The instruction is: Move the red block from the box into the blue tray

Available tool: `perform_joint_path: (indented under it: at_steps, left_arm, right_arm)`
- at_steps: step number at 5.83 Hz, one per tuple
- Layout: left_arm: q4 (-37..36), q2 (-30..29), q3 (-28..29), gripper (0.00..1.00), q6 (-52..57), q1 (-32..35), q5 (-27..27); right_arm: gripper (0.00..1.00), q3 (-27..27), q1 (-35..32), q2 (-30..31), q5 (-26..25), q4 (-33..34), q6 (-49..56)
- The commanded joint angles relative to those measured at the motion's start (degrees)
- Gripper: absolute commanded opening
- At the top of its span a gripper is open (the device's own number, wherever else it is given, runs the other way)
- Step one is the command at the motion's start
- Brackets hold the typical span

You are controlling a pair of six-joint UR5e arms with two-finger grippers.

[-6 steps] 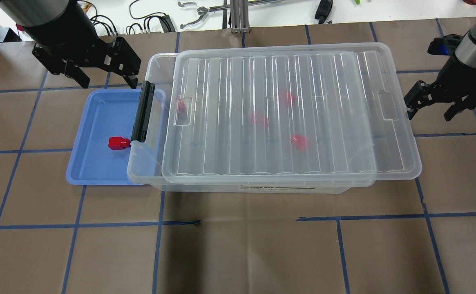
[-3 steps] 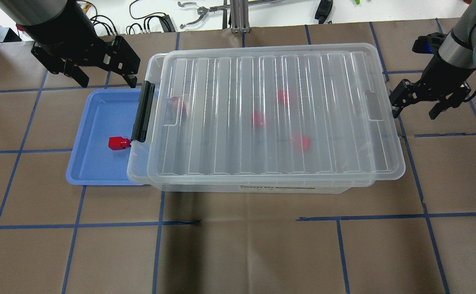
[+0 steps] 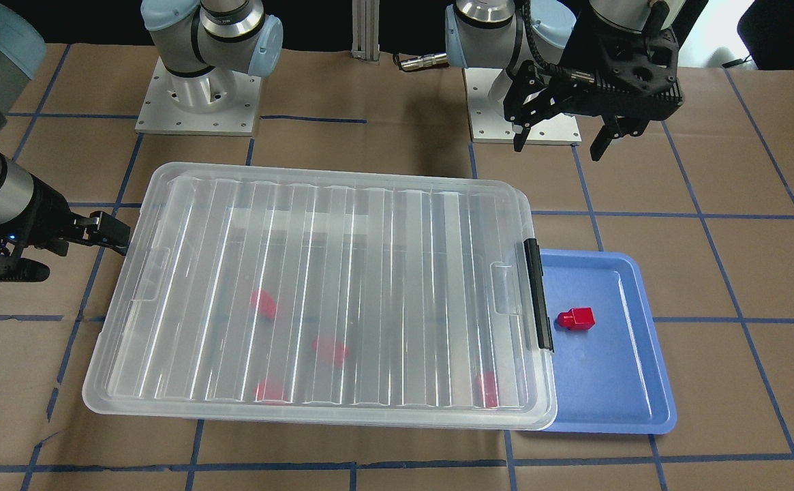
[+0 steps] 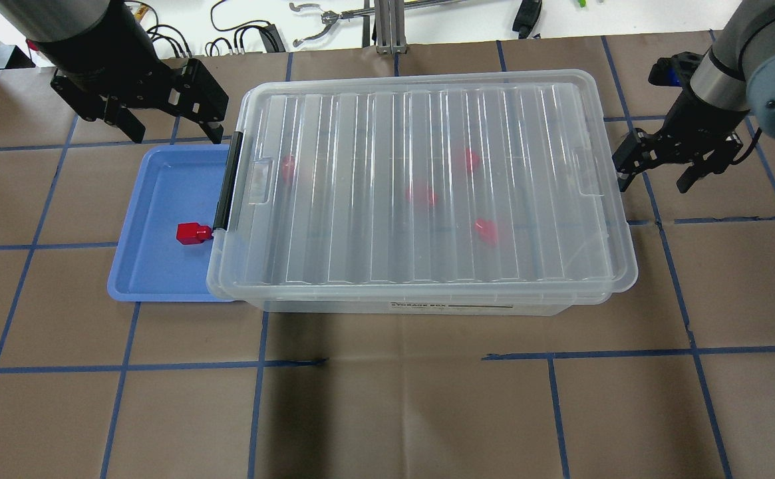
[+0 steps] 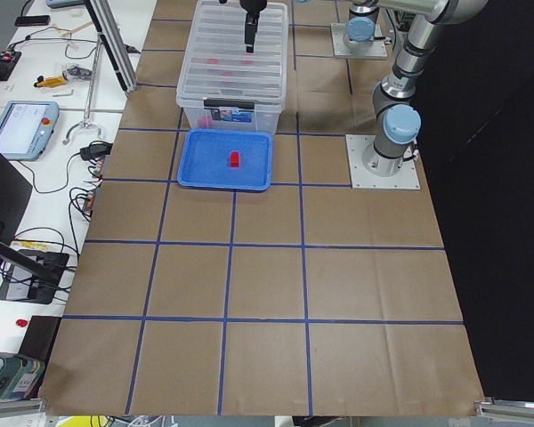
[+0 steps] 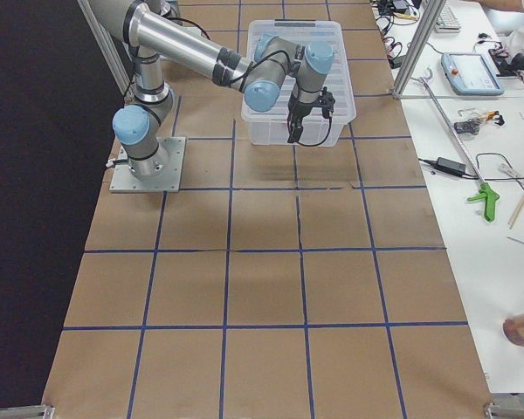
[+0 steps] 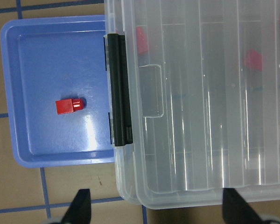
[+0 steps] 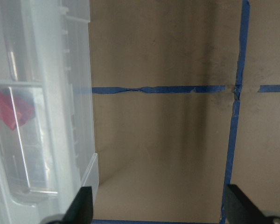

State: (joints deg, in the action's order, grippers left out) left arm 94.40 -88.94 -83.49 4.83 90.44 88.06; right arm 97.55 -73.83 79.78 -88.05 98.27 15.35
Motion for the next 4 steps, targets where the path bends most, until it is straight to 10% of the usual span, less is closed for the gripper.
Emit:
perform_joint_path:
  at_steps: [1, 4]
  left_arm:
    - [0.00, 0.00, 0.00, 0.98, 0.00, -0.09, -0.09]
    - [0.00, 0.00, 0.00, 0.98, 0.00, -0.09, -0.09]
  right_arm:
    - [1.00, -1.21, -0.17, 0.81, -0.98, 0.08, 0.12]
    - [1.00, -8.04, -2.44, 6.44, -0.29, -9.27, -3.72]
